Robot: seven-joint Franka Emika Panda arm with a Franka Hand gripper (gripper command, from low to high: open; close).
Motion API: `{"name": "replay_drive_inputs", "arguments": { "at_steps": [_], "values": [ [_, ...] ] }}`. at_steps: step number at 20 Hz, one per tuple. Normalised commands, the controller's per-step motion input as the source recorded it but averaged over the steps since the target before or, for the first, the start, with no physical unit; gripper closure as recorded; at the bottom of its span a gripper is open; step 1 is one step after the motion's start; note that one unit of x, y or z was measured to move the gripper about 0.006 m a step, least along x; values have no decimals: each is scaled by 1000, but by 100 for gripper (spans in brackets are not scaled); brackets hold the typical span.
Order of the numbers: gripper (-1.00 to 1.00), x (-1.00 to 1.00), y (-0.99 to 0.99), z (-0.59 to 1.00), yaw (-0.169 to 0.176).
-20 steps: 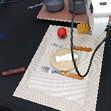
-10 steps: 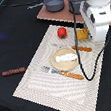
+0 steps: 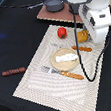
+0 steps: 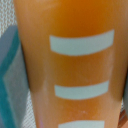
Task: Interact with the objects in diverse but meaningful ways.
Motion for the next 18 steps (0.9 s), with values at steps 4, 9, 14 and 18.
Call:
{"name": "replay_drive_inputs", "arguments": {
  "at_steps": [4,9,14,18],
  "values": [
    [-100,-235,112,311,72],
    [-100,-598,34,663,22],
    [-100,-908,-97,663,-21],
    [-100,-939,-224,447,-89]
  ]
}}
